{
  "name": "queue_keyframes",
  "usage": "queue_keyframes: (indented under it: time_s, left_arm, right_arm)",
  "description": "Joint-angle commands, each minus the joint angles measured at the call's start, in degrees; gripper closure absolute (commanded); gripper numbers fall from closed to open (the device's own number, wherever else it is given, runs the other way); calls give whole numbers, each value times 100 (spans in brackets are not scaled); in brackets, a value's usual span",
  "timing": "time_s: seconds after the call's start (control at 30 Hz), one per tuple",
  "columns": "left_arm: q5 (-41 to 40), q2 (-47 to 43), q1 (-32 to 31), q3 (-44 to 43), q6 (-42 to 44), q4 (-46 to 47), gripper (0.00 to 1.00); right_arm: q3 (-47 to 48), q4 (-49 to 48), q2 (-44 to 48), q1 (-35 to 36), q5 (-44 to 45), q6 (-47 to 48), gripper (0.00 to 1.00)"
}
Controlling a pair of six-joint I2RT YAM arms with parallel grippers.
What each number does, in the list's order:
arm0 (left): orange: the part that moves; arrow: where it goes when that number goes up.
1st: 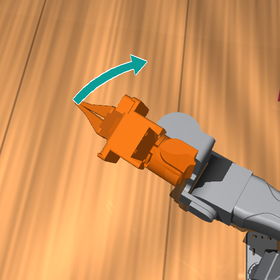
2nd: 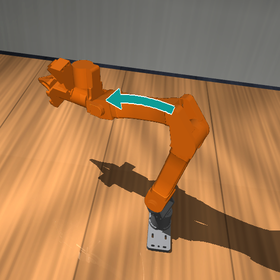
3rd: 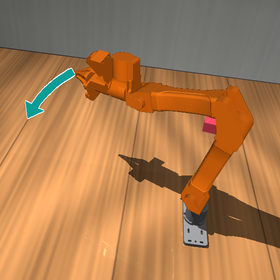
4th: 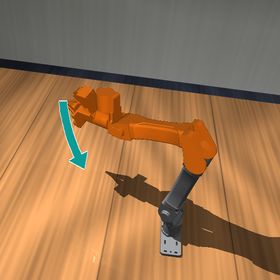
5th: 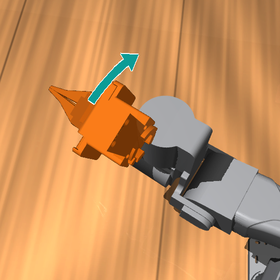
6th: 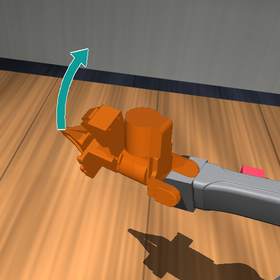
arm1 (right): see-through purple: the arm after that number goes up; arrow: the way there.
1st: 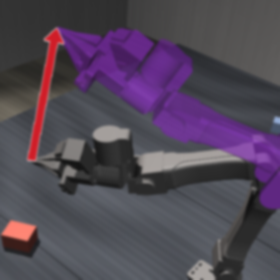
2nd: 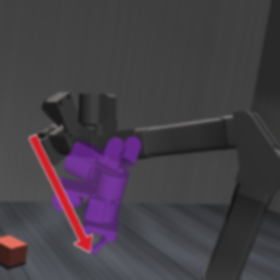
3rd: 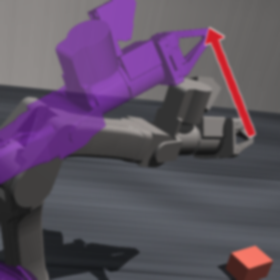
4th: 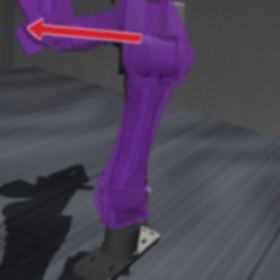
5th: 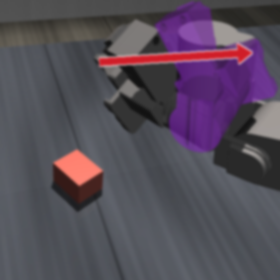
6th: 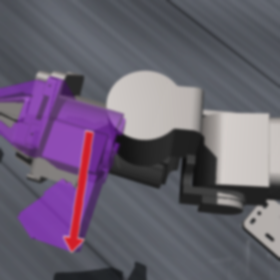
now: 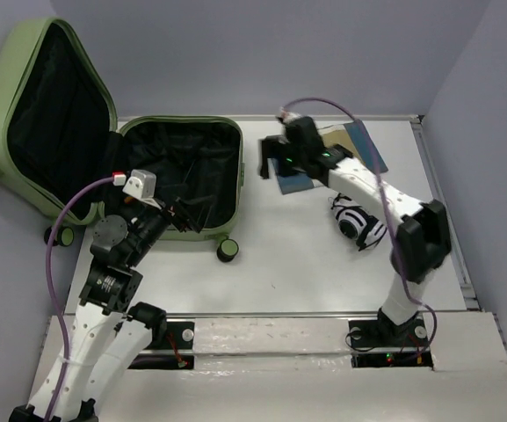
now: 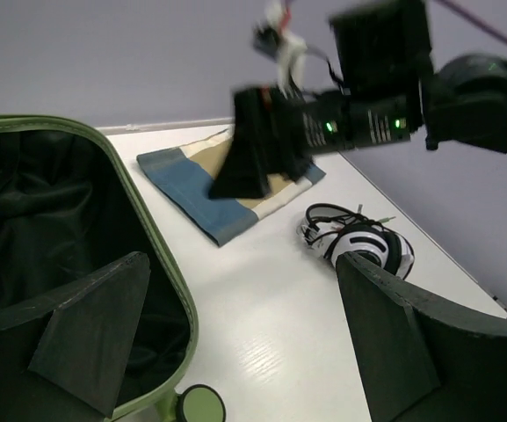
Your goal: Pack the luggage
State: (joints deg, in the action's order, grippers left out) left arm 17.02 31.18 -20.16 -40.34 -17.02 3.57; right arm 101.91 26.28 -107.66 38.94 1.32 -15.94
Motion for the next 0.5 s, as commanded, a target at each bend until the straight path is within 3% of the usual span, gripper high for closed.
queue_keyframes:
  time_s: [0.0, 0.1, 0.17, 0.3, 0.47]
  left_arm:
    - [56, -165, -198, -299, 14, 188, 1]
    - [12, -252, -383, -308, 32, 170, 1]
    - [-31, -296, -523, -308, 40, 161, 1]
    - [-181, -376, -760, -308, 75, 135, 1]
    - [-225, -393, -945, -299, 84, 126, 1]
  right_arm:
    - [-2733, -150, 1783, -1966, 1195, -1033, 2]
    - [-4097, -150, 3098, -2854, 2221, -1174, 2]
    - [-4502, -185, 3312, -3381, 2031, -1253, 2]
    - [-5031, -325, 3427, -4156, 1924, -1297, 2]
    - [-4813, -379, 2867, -4456, 1399, -938, 1]
